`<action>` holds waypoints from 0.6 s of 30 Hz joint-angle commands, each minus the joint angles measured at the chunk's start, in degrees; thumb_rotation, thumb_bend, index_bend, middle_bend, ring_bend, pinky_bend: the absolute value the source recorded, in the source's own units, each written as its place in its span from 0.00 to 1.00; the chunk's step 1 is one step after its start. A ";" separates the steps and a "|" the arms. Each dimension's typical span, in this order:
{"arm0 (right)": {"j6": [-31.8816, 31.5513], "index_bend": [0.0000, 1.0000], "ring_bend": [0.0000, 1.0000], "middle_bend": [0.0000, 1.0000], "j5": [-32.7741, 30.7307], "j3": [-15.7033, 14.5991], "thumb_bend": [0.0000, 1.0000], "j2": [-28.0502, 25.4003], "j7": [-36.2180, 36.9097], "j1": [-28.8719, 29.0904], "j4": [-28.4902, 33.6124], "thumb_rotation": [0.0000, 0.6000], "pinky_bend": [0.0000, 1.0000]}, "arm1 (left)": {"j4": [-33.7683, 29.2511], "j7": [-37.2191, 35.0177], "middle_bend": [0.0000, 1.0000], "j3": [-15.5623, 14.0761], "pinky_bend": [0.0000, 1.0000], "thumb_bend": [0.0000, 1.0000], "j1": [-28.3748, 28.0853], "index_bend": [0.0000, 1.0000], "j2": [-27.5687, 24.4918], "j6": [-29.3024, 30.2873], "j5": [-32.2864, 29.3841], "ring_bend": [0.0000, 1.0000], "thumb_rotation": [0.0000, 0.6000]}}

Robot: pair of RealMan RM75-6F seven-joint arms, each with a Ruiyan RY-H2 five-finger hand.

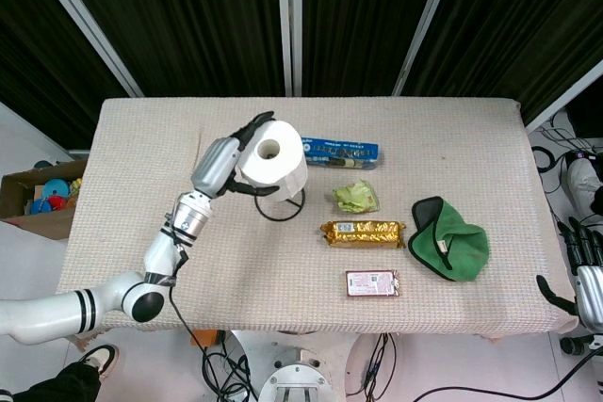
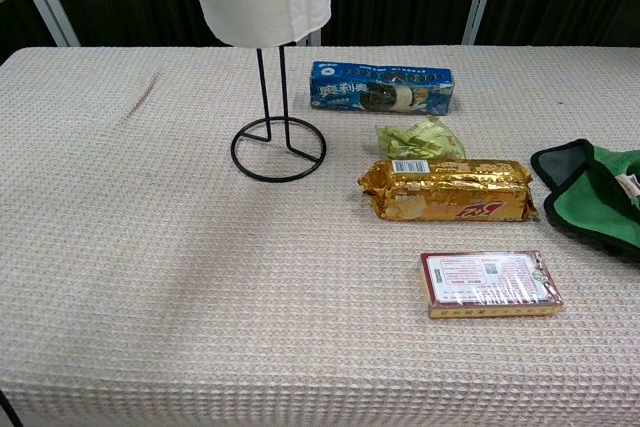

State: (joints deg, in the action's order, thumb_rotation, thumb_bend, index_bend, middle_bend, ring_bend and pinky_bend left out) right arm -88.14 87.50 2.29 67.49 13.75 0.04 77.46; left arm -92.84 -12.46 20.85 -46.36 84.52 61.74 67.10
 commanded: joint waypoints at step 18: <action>0.03 0.00 0.00 0.00 0.77 -0.20 0.23 0.06 -1.12 0.23 0.40 1.00 0.00 | -3.47 -3.04 0.00 -3.57 0.20 0.21 5.99 0.00 -4.03 5.39 6.69 0.03 1.00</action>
State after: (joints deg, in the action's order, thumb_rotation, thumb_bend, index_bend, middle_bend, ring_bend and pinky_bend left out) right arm -88.15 88.17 2.14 67.52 12.78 0.23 77.79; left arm -95.74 -15.02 17.82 -40.86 81.10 67.02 73.39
